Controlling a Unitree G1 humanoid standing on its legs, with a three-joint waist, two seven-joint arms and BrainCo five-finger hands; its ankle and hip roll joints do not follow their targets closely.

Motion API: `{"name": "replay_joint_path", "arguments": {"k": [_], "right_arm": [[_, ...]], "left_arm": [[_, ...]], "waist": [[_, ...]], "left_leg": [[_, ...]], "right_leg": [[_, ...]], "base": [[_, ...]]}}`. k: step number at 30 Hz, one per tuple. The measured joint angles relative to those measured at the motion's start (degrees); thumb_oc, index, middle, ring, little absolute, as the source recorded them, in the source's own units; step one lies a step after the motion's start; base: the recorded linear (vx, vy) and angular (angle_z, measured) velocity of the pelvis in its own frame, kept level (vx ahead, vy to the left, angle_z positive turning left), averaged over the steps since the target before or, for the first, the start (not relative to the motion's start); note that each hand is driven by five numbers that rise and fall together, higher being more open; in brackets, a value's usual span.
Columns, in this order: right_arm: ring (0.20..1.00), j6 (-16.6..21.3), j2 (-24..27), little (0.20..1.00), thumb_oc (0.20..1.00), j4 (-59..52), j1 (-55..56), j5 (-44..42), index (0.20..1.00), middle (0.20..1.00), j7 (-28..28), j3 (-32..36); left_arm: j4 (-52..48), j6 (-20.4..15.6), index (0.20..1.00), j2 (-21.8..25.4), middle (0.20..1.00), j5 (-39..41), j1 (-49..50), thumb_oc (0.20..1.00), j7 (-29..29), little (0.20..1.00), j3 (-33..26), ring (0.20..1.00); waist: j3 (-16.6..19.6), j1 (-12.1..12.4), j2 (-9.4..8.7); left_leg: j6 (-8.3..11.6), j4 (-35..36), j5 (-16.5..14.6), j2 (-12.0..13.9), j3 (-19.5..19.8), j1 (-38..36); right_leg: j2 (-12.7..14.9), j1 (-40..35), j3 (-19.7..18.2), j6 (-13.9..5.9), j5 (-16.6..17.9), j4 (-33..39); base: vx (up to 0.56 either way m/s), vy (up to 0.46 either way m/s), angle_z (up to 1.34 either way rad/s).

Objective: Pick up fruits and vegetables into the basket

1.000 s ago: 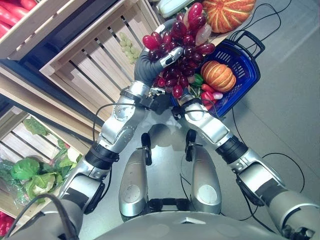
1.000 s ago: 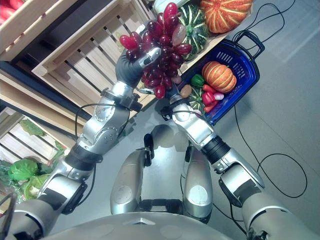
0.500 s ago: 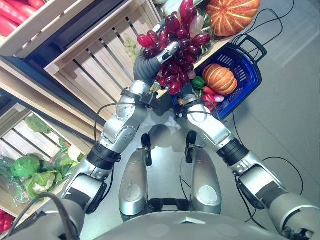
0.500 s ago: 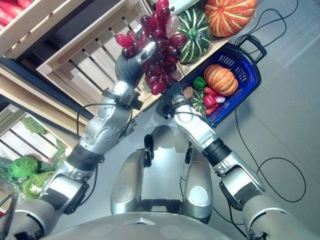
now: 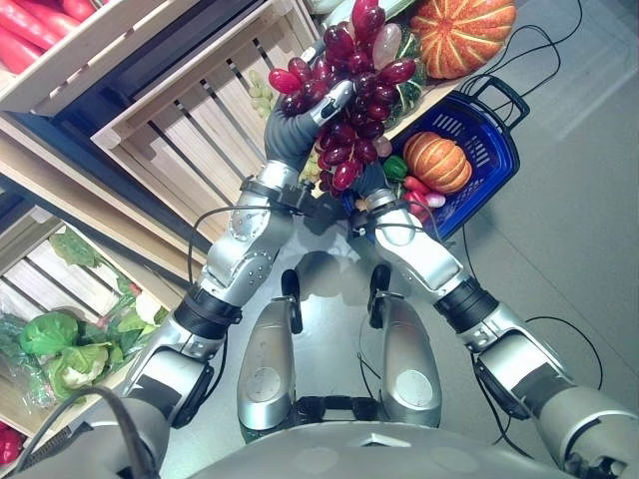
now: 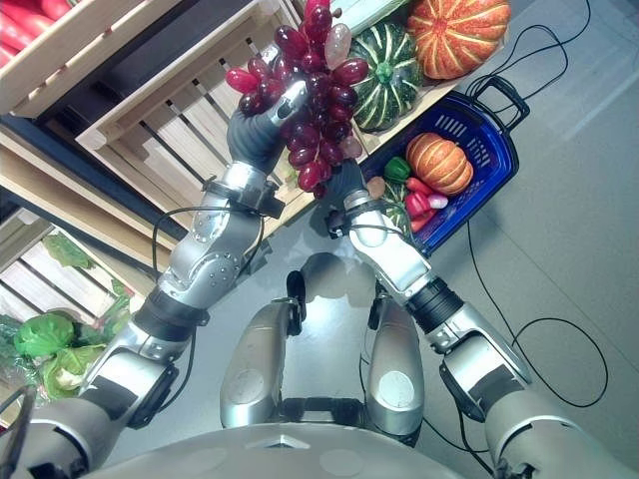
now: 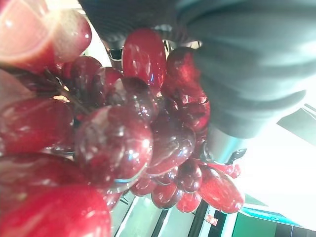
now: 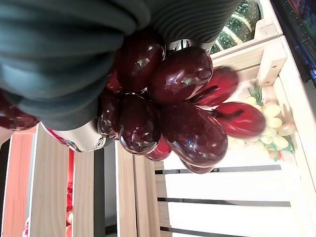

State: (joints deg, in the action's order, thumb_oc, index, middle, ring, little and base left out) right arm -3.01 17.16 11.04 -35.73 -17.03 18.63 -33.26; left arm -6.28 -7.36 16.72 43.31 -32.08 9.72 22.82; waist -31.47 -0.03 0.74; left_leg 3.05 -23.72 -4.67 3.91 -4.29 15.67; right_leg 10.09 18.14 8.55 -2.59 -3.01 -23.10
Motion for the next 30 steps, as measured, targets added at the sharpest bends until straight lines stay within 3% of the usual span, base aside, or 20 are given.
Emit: {"name": "replay_joint_path", "arguments": {"k": [1, 8, 14, 18, 19, 22, 30], "right_arm": [[0.200, 0.3, 0.0, 0.200, 0.200, 0.0, 0.1, -0.2, 0.200, 0.200, -0.5, 0.1], [0.200, 0.3, 1.0, 0.200, 0.200, 0.0, 2.9, -5.0, 0.200, 0.200, -4.3, 1.1], [0.200, 2.4, 2.7, 0.200, 0.200, -1.6, 3.6, -5.6, 0.200, 0.200, -5.5, 4.2], [0.200, 3.4, 3.3, 0.200, 0.200, -3.8, 3.8, -5.7, 0.200, 0.200, -6.2, 6.8], [0.200, 3.6, 4.8, 0.200, 0.200, -5.0, 4.0, -6.5, 0.200, 0.200, -6.7, 8.6], [0.200, 4.1, 6.5, 0.200, 0.200, -6.2, 6.5, -6.6, 0.200, 0.200, -7.5, 12.4], [0.200, 6.1, 6.9, 0.200, 0.200, -6.4, 11.8, -6.5, 0.200, 0.200, -7.7, 19.3]], "left_arm": [[0.0, 0.5, 1.000, 0.0, 1.000, 0.0, 0.0, 1.000, 0.0, 1.000, 0.0, 1.000], [0.4, 9.7, 1.000, 1.6, 1.000, -7.0, 0.0, 1.000, -1.9, 1.000, 0.0, 1.000], [0.4, 12.3, 1.000, 6.0, 1.000, -19.5, 0.0, 1.000, -4.9, 1.000, 0.0, 1.000], [0.4, 11.9, 1.000, 8.9, 1.000, -27.3, 0.0, 1.000, -3.8, 1.000, -0.2, 1.000], [0.4, 10.9, 1.000, 11.7, 1.000, -32.2, 0.2, 1.000, -2.6, 1.000, -1.4, 1.000], [0.3, 7.9, 1.000, 13.3, 1.000, -35.7, 1.8, 1.000, 0.2, 1.000, -5.7, 1.000], [0.3, -1.2, 1.000, 11.6, 1.000, -34.5, 9.4, 1.000, 6.2, 1.000, -12.4, 1.000]], "waist": [[0.0, 0.0, 0.00], [0.0, -0.1, 0.00], [0.0, -0.6, 0.01], [0.0, -0.7, 0.03], [0.0, -0.7, 0.04], [0.0, -0.5, 0.06], [0.0, -0.5, 0.09]], "left_leg": [[0.00, 0.0, 0.0, 0.0, 0.1, 0.0], [-0.06, 0.0, 0.0, 0.0, 0.1, -0.1], [-0.09, 0.0, -0.1, 0.0, 0.1, -0.2], [-0.07, 0.0, -0.1, 0.1, 0.0, -0.1], [-0.06, 0.1, -0.1, 0.1, 0.0, -0.1], [-0.04, 0.1, -0.1, 0.3, 0.0, 0.0], [0.09, 0.1, -0.1, 0.3, 0.1, 0.8]], "right_leg": [[0.0, -0.1, 0.0, 0.00, 0.0, 0.0], [0.1, -0.3, 0.1, 0.00, 0.0, 0.1], [0.1, -0.3, 0.0, 0.00, 0.0, 0.1], [0.1, -0.2, 0.0, -0.01, 0.0, 0.1], [0.1, -0.1, 0.0, -0.01, 0.0, 0.1], [0.1, 0.0, 0.0, -0.03, 0.0, 0.1], [0.1, 0.8, 0.3, -0.15, -0.1, -0.2]], "base": [[0.00, -0.011, 0.03], [0.00, 0.000, 0.00], [0.00, 0.000, 0.00], [0.00, -0.008, 0.00], [0.00, -0.039, 0.00], [-0.01, -0.040, 0.00], [-0.02, -0.054, 0.01]]}}
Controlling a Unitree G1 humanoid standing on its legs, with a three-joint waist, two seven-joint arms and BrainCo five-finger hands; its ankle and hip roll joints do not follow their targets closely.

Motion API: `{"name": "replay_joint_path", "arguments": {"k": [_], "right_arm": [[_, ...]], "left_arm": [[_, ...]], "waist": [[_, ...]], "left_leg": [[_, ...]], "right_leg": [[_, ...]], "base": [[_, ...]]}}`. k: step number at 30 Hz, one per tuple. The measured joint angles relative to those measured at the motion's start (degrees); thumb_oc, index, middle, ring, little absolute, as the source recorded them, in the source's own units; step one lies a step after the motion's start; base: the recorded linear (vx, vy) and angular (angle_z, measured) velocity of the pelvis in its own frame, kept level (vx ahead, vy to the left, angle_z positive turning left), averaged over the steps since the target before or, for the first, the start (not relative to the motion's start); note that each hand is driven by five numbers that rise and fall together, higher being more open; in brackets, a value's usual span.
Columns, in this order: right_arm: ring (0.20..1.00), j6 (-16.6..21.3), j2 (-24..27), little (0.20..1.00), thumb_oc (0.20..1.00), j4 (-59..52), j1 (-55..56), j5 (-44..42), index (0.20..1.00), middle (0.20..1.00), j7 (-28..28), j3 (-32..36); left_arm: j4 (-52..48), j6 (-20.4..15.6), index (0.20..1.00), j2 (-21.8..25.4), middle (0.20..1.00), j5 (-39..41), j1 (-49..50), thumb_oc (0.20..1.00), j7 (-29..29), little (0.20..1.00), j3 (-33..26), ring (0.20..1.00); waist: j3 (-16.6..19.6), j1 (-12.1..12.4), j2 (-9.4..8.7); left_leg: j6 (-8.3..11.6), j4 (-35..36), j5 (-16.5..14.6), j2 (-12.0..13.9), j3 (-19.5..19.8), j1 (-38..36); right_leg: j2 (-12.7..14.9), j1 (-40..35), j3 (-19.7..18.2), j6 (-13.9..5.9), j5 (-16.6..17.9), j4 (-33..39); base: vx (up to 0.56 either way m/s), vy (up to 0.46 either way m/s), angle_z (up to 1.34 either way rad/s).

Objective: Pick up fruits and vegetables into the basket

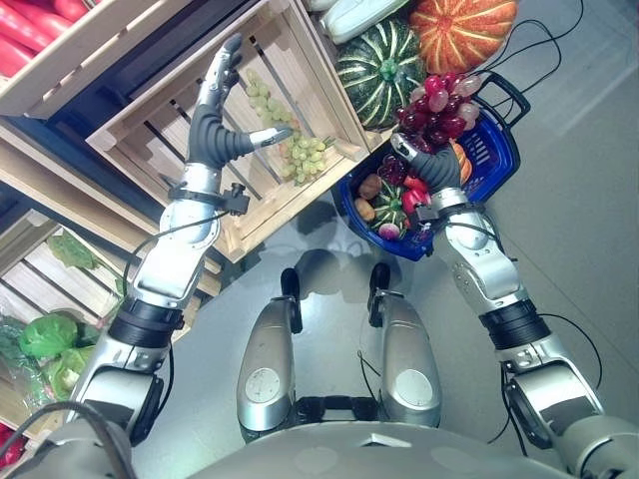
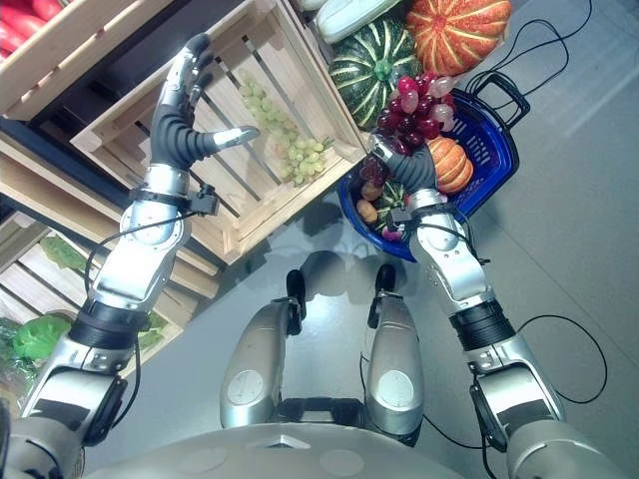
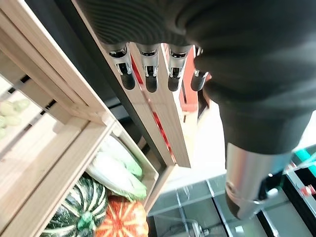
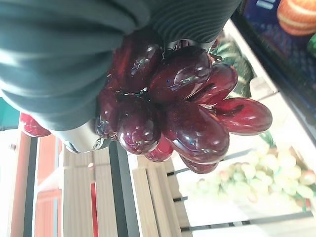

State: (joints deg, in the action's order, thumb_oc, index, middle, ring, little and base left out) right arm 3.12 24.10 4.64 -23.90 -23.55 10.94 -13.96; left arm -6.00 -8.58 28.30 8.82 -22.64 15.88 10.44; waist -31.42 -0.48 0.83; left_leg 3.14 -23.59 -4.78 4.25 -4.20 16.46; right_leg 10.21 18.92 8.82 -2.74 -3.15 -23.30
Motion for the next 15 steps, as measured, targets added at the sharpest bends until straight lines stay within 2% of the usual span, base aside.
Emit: {"name": "replay_joint_path", "arguments": {"k": [5, 10, 15], "right_arm": [[0.200, 1.4, 0.3, 0.200, 0.200, 0.1, 2.2, 0.0, 0.200, 0.200, 0.0, 4.0], [0.200, 2.0, 0.5, 0.200, 0.200, 1.4, 5.7, -1.3, 0.200, 0.200, -0.5, 7.2], [0.200, 1.8, 1.9, 0.200, 0.200, 7.0, 6.0, -4.9, 0.200, 0.200, -2.3, 7.8]], "left_arm": [[0.1, -0.7, 1.000, -0.9, 1.000, 1.9, 3.7, 1.000, 0.2, 1.000, -0.3, 1.000], [1.3, -0.1, 1.000, -0.8, 1.000, 7.1, 8.1, 1.000, -5.4, 1.000, -0.2, 1.000], [8.0, 5.0, 1.000, -0.8, 1.000, 14.6, 11.0, 1.000, -12.2, 1.000, 0.5, 1.000]], "waist": [[0.0, 0.3, 0.02], [-0.1, 0.3, 0.05], [-0.3, 0.3, 0.49]], "left_leg": [[-0.09, -0.4, 0.0, -0.1, 0.2, 2.2], [-0.10, -1.2, 0.1, -0.2, 0.2, 4.4], [-0.24, -1.5, 0.4, -0.3, 0.2, 7.3]], "right_leg": [[0.2, 2.1, 0.0, -0.04, -0.1, -0.8], [0.3, 4.2, 0.0, -0.04, -0.1, -1.6], [0.5, 7.5, -0.2, -0.25, -0.3, -2.6]], "base": [[-0.06, -0.053, 0.02], [-0.06, -0.024, 0.01], [-0.08, -0.019, 0.00]]}}
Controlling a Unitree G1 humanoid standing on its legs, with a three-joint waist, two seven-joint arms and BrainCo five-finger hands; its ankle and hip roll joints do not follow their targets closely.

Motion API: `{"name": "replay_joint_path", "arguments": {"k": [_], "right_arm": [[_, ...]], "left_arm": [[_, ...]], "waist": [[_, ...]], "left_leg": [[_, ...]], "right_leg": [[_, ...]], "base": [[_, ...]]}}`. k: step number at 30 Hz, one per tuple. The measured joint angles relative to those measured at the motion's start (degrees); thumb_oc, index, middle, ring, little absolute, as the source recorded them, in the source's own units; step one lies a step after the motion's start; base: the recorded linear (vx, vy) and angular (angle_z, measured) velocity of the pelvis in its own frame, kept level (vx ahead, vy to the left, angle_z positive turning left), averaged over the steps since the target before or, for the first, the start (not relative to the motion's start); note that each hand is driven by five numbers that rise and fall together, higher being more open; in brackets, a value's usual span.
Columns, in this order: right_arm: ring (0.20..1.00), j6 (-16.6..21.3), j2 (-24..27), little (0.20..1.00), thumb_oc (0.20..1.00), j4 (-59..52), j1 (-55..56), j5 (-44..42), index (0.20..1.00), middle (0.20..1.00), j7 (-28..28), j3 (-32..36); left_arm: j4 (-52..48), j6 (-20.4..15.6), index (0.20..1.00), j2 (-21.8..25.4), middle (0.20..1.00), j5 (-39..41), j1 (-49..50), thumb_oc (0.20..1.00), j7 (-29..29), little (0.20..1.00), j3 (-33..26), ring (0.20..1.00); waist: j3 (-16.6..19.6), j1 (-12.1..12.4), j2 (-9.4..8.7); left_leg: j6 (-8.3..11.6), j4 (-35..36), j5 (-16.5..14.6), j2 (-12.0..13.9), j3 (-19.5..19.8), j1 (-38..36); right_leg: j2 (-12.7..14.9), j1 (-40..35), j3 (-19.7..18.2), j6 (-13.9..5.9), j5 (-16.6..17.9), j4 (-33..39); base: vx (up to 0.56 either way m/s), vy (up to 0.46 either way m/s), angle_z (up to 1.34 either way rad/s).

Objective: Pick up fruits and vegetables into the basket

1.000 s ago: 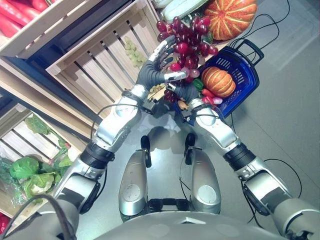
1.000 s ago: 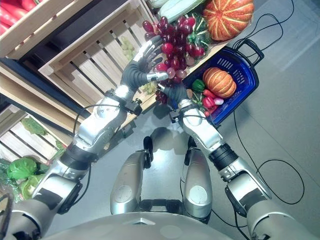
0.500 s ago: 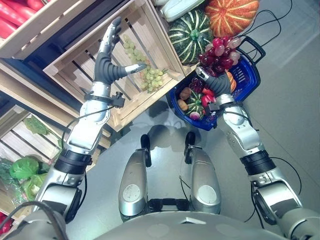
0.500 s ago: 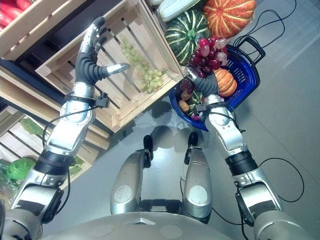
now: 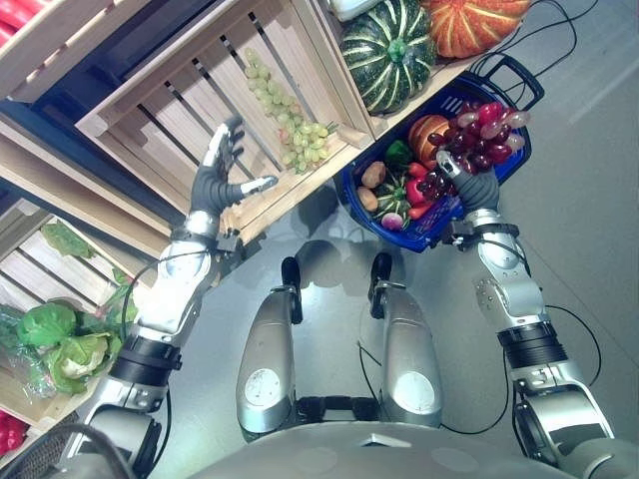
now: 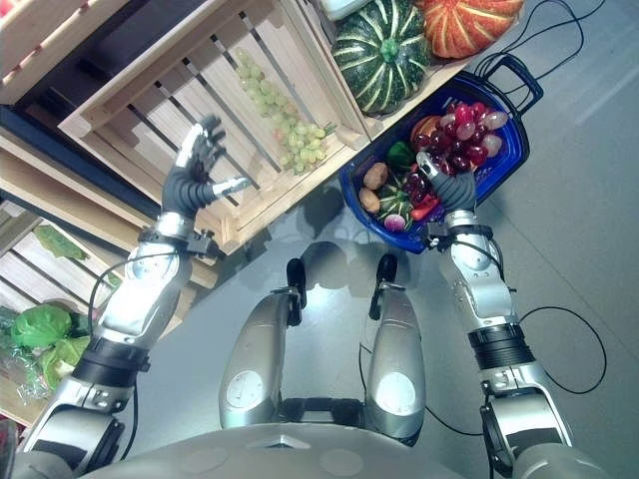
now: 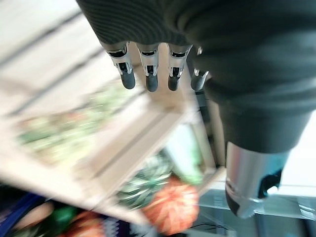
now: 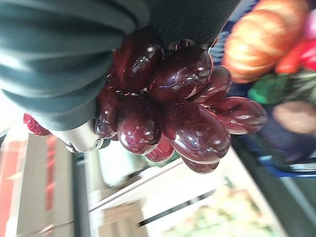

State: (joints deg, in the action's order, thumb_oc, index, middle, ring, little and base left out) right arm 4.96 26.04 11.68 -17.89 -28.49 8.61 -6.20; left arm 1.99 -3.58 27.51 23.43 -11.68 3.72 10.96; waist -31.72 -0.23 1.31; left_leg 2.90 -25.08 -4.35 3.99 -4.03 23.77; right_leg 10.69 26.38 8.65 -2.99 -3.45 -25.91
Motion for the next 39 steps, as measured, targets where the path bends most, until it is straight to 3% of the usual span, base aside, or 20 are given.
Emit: {"name": "replay_joint_path", "arguments": {"k": [4, 9, 12, 16, 27, 29, 30, 31, 35, 39], "right_arm": [[0.200, -1.8, 2.8, 0.200, 0.200, 7.6, -3.8, -6.9, 0.200, 0.200, -1.8, 1.1], [0.200, -4.1, 5.0, 0.200, 0.200, 15.7, -8.4, -12.4, 0.200, 0.200, -4.3, 1.3], [0.200, -6.6, 8.6, 0.200, 0.200, 20.5, -13.1, -15.7, 0.200, 0.200, -7.2, 1.3], [0.200, -9.4, 11.1, 0.200, 0.200, 26.2, -18.7, -17.5, 0.200, 0.200, -9.9, 1.3], [0.203, -16.1, 14.0, 0.203, 0.203, 34.7, -25.0, -23.4, 0.203, 0.203, -14.4, 0.9], [1.000, -17.9, 14.0, 1.000, 1.000, 37.7, -25.9, -26.9, 1.000, 1.000, -14.9, 1.0], [0.953, -18.4, 14.0, 0.953, 0.953, 39.4, -26.4, -28.5, 0.953, 0.953, -14.7, 1.0], [1.000, -18.7, 14.0, 1.000, 1.000, 40.0, -26.6, -29.3, 1.000, 1.000, -14.4, 1.1], [1.000, -18.9, 13.8, 1.000, 1.000, 42.1, -26.9, -33.7, 1.000, 1.000, -12.9, 2.3], [1.000, -18.0, 13.5, 1.000, 1.000, 43.2, -27.0, -32.9, 1.000, 1.000, -9.5, 4.2]], "left_arm": [[6.5, 9.1, 1.000, 0.1, 1.000, 6.8, 1.3, 1.000, -6.4, 1.000, 2.5, 1.000], [13.3, 10.9, 1.000, 0.1, 1.000, 12.8, 3.3, 1.000, -8.4, 1.000, 4.6, 1.000], [15.2, 7.1, 1.000, 0.4, 1.000, 12.4, 4.8, 1.000, -9.0, 1.000, 4.8, 1.000], [14.9, 2.3, 1.000, 2.4, 1.000, 12.4, 5.0, 1.000, -9.7, 1.000, 5.1, 1.000], [11.5, -1.7, 1.000, 4.8, 1.000, 12.4, 5.1, 1.000, -12.0, 1.000, 6.2, 1.000], [9.8, -2.3, 1.000, 5.6, 1.000, 12.3, 5.0, 1.000, -12.3, 1.000, 6.3, 1.000], [8.9, -3.0, 1.000, 6.3, 1.000, 11.5, 5.0, 1.000, -12.5, 1.000, 6.5, 1.000], [8.2, -3.2, 1.000, 6.8, 1.000, 11.0, 5.0, 1.000, -12.5, 1.000, 6.7, 1.000], [3.8, -6.0, 1.000, 9.7, 1.000, 7.7, 4.8, 1.000, -11.0, 1.000, 7.0, 1.000], [0.1, -10.0, 1.000, 12.3, 1.000, 0.4, 3.1, 1.000, -5.8, 1.000, 6.8, 1.000]], "waist": [[-0.4, 0.1, 0.73], [-0.9, 0.9, 1.81], [-1.3, 2.4, 3.48], [-1.2, 3.5, 3.76], [-1.1, 5.6, 3.89], [-1.1, 6.0, 3.89], [-1.1, 6.1, 3.90], [-1.1, 6.1, 3.90], [-1.1, 6.5, 3.90], [-1.1, 6.5, 4.00]], "left_leg": [[-0.24, -2.0, 0.1, -0.2, 0.1, 6.2], [0.09, -2.9, 0.4, -0.3, 0.4, 10.1], [0.19, -3.8, 0.8, -1.1, 0.5, 13.6], [0.27, -4.7, 1.5, -1.5, 0.4, 17.8], [1.08, -6.6, 2.3, -2.0, 1.6, 25.4], [1.18, -7.3, 2.2, -2.1, 1.7, 26.2], [1.19, -7.6, 2.2, -2.1, 1.8, 26.5], [1.19, -7.7, 2.2, -2.1, 1.9, 26.8], [0.98, -7.7, 2.2, -2.1, 1.9, 27.1], [1.02, -7.6, 2.3, -2.1, 1.8, 26.8]], "right_leg": [[0.6, 6.2, 0.0, 0.40, -0.4, -2.6], [1.0, 10.6, 0.0, 0.71, -0.7, -4.6], [2.0, 14.9, -0.1, 1.24, -1.4, -7.5], [2.6, 19.8, -0.1, 1.78, -1.9, -9.8], [3.8, 28.1, 0.3, 3.11, -4.2, -15.2], [4.1, 28.9, 0.6, 3.30, -4.7, -16.1], [4.2, 29.1, 0.7, 3.36, -4.8, -16.4], [4.2, 29.2, 0.8, 3.37, -4.8, -16.4], [4.3, 29.4, 0.7, 3.12, -5.0, -16.5], [4.3, 29.4, 0.6, 3.11, -5.0, -16.5]], "base": [[-0.03, -0.023, 0.05], [-0.05, -0.013, 0.04], [-0.05, -0.005, 0.08], [-0.02, -0.026, 0.08], [0.00, -0.059, 0.10], [0.00, -0.065, 0.09], [0.00, -0.034, 0.07], [0.00, -0.023, 0.05], [0.00, 0.000, 0.00], [-0.03, -0.006, -0.01]]}}
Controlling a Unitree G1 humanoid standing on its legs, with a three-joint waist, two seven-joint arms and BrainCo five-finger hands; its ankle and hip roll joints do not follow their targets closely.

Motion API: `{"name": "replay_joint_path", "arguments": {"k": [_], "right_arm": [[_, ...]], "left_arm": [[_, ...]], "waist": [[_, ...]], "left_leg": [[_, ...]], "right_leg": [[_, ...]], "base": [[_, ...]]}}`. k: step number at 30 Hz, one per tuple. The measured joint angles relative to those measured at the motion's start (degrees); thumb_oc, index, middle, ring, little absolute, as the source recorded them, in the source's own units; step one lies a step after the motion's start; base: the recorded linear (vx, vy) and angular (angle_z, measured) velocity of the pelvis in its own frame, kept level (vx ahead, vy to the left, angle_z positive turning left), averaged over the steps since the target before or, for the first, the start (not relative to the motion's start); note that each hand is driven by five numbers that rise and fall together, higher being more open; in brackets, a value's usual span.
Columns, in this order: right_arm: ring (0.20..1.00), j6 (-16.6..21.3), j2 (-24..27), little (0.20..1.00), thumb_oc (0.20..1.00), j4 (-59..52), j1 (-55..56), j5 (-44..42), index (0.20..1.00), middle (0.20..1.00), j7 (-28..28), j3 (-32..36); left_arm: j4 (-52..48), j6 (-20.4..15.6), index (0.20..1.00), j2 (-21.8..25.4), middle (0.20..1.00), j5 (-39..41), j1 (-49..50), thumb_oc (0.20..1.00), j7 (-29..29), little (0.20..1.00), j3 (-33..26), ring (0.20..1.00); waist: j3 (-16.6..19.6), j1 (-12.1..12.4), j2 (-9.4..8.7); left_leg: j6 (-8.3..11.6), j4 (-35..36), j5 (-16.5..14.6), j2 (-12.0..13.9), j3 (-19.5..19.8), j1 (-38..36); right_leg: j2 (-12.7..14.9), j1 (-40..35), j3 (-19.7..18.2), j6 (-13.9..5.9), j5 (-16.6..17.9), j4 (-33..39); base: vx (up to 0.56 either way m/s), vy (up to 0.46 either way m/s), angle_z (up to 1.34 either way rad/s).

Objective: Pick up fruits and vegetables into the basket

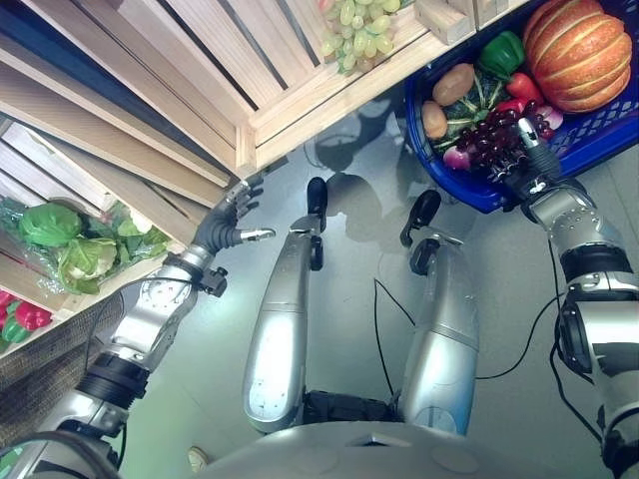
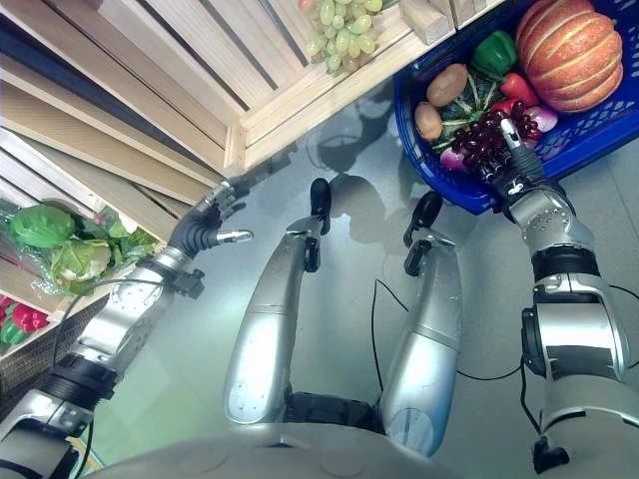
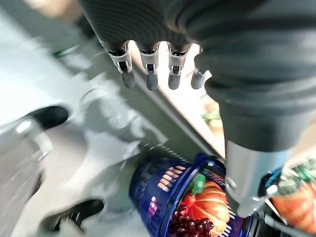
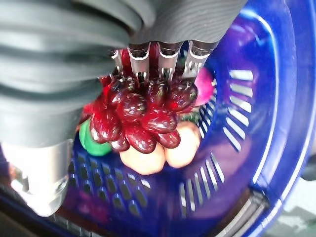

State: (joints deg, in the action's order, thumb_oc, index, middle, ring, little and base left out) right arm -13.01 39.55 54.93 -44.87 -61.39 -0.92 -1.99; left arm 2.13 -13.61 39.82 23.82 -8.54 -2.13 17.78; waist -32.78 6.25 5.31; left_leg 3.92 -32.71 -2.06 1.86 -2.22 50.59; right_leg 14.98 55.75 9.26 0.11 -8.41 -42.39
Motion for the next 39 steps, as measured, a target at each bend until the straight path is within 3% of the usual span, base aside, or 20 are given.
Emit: {"name": "replay_joint_path", "arguments": {"k": [5, 9, 11, 15, 18, 23, 25, 29, 34, 39], "right_arm": [[1.000, 1.0, -0.1, 1.000, 1.000, 0.6, -0.3, 19.7, 1.000, 1.000, 8.4, -3.4], [1.000, -0.9, 0.0, 1.000, 1.000, -1.1, 0.5, 36.4, 1.000, 1.000, 13.8, -8.4], [1.000, -2.4, 0.2, 1.000, 1.000, -6.4, 3.6, 40.7, 1.000, 1.000, 15.7, -9.5], [1.000, -2.1, -1.1, 1.000, 1.000, -15.0, 11.8, 45.0, 1.000, 1.000, 18.7, -10.1], [1.000, -1.4, -3.0, 1.000, 1.000, -23.6, 19.1, 48.1, 1.000, 1.000, 21.2, -10.2], [1.000, 2.5, -3.9, 1.000, 1.000, -34.9, 29.6, 52.1, 1.000, 1.000, 21.5, -9.4], [1.000, 6.1, -4.3, 1.000, 1.000, -44.2, 37.5, 56.5, 1.000, 1.000, 19.9, -6.8], [1.000, 9.9, -3.4, 1.000, 1.000, -47.5, 42.1, 60.0, 1.000, 1.000, 18.4, -4.1], [1.000, 13.1, -0.2, 1.000, 1.000, -50.6, 43.3, 60.9, 1.000, 1.000, 15.5, -2.9], [1.000, 14.4, 0.5, 1.000, 1.000, -54.9, 42.2, 61.6, 1.000, 1.000, 11.7, -2.8]], "left_arm": [[-1.3, -1.7, 1.000, 3.6, 1.000, -17.0, -5.1, 1.000, 9.8, 1.000, 0.0, 1.000], [-2.2, -1.9, 1.000, 9.5, 1.000, -36.5, -7.8, 1.000, 21.0, 1.000, -0.3, 1.000], [-3.9, -2.0, 1.000, 11.6, 1.000, -44.8, -8.2, 1.000, 26.0, 1.000, -2.1, 1.000], [-6.3, -2.2, 1.000, 12.6, 1.000, -56.9, -9.8, 1.000, 33.3, 1.000, -5.2, 1.000], [-6.6, -0.2, 1.000, 13.3, 1.000, -69.0, -11.3, 1.000, 38.6, 1.000, -6.5, 1.000], [-5.3, 4.9, 1.000, 16.8, 1.000, -79.7, -12.8, 1.000, 41.5, 1.000, -7.5, 1.000], [-1.4, 9.7, 1.000, 19.4, 1.000, -83.6, -10.8, 1.000, 41.8, 1.000, -7.6, 1.000], [2.4, 16.0, 1.000, 19.7, 1.000, -87.4, -7.6, 1.000, 43.1, 1.000, -7.4, 1.000], [6.2, 20.2, 1.000, 19.4, 1.000, -91.5, -5.6, 1.000, 43.6, 1.000, -5.4, 1.000], [8.9, 21.9, 1.000, 19.4, 1.000, -92.6, -8.1, 1.000, 39.3, 1.000, -0.4, 1.000]], "waist": [[0.0, 0.0, 0.02], [0.0, -0.2, 0.04], [0.0, -0.6, 0.04], [0.0, -2.3, 0.03], [0.1, -5.1, 0.08], [0.0, -9.8, 0.06], [0.1, -12.9, 0.08], [0.1, -16.6, 0.19], [0.1, -19.0, 0.22], [0.2, -19.7, 0.25]], "left_leg": [[0.26, 0.2, 0.2, 0.2, -0.1, -1.3], [0.21, 2.3, 0.2, 0.8, -1.2, -5.0], [0.17, 3.3, 0.3, 1.1, -2.0, -6.8], [0.04, 4.6, 0.0, 1.1, -2.7, -10.5], [-0.31, 5.3, -0.7, 1.6, -4.1, -13.4], [-0.81, 5.1, -1.9, 2.0, -6.5, -16.0], [-1.16, 5.4, -2.9, 2.7, -8.9, -19.3], [-1.45, 6.8, -3.5, 3.1, -11.9, -22.9], [-1.46, 7.4, -4.2, 3.2, -14.3, -25.9], [-1.43, 8.0, -4.2, 3.2, -15.3, -27.3]], "right_leg": [[-0.4, -1.2, 0.0, 0.40, 0.3, 0.6], [-1.4, -4.5, -0.4, 0.09, 1.3, 3.3], [-1.8, -6.0, -0.8, -0.06, 1.7, 4.6], [-2.1, -9.1, -1.3, -0.49, 2.1, 6.1], [-3.1, -12.0, -2.7, -1.13, 3.1, 8.4], [-4.1, -13.5, -5.4, -1.90, 4.2, 9.9], [-5.0, -16.1, -7.3, -2.46, 4.9, 11.9], [-5.6, -18.4, -9.4, -3.34, 6.0, 14.5], [-5.9, -19.8, -11.4, -3.32, 6.5, 15.1], [-6.6, -20.3, -12.4, -3.32, 6.5, 15.3]], "base": [[-0.04, 0.014, -0.03], [-0.03, 0.071, -0.14], [-0.01, 0.071, -0.17], [-0.03, 0.085, -0.10], [0.00, 0.128, -0.27], [0.03, 0.144, -0.28], [0.06, 0.194, -0.47], [0.06, 0.163, -0.39], [0.07, 0.138, -0.24], [0.04, 0.063, -0.09]]}}
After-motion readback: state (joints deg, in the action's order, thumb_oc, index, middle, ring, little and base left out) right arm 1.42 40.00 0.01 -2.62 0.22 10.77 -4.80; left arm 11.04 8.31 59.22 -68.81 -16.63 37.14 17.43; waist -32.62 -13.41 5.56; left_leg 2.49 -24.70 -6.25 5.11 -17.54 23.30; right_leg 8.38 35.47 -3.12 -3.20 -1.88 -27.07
